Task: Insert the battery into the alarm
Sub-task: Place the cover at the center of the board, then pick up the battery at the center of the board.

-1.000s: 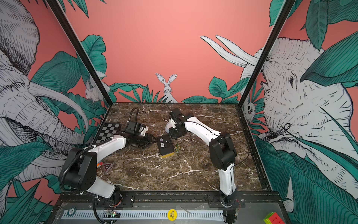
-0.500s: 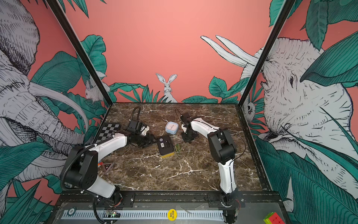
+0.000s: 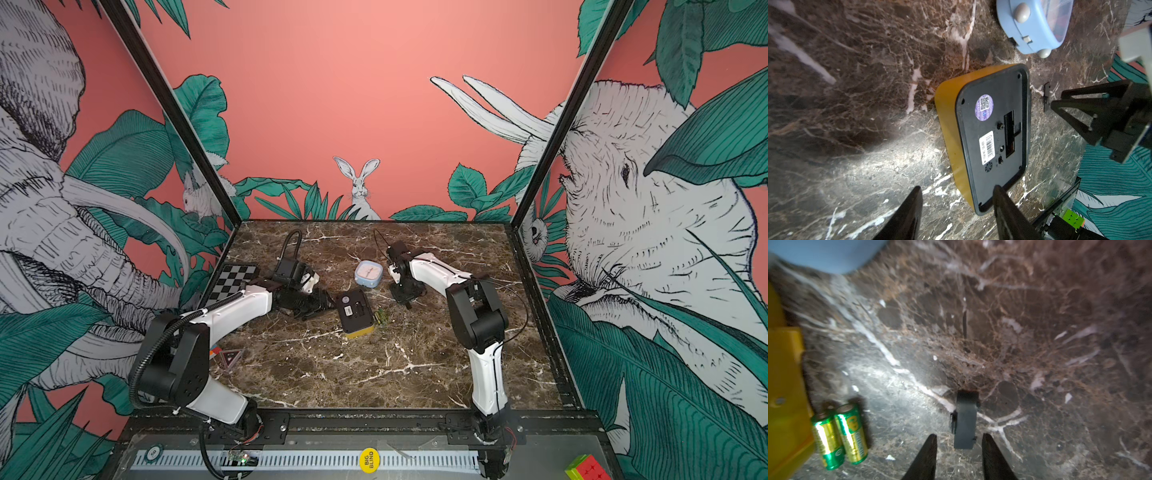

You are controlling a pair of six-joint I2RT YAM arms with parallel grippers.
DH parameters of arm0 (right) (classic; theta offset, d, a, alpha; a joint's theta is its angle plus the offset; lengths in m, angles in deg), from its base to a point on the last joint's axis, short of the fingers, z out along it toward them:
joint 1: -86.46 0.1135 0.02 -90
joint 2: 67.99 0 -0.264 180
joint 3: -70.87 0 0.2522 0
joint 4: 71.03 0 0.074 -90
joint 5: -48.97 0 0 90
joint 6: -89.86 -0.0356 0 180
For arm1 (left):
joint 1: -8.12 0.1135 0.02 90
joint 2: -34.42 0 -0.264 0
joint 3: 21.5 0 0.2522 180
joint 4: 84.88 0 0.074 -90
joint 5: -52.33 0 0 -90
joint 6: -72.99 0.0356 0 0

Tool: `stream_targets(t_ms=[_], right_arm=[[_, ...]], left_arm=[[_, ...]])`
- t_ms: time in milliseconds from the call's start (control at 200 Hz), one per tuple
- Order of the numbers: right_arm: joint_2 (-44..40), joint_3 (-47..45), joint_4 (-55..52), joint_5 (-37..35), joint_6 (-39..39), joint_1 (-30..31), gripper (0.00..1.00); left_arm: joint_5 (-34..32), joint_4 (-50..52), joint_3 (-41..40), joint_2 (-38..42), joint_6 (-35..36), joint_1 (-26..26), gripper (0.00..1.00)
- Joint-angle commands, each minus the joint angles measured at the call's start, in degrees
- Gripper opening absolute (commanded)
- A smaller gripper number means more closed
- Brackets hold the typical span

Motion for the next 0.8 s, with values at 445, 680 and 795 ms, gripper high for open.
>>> stream_targets(t_ms=[445, 680, 795], right_arm=[[-1.9, -4.2, 3.6, 8.0, -3.1, 6.9, 0.29], [-1.2, -6.2, 5.4, 8.5, -4.5, 7.9, 0.28], [-0.6, -6.5, 6.1, 8.4, -4.8, 8.3, 0.27]], left_arm=[[-0.7, 1.4, 1.0, 2.7, 0.6, -0.3, 0.57], [-0.5, 1.1, 0.9, 2.4, 0.4, -0.3, 0.57], [-0.5, 1.1, 1.1, 2.3, 0.5, -0.3, 0.57]])
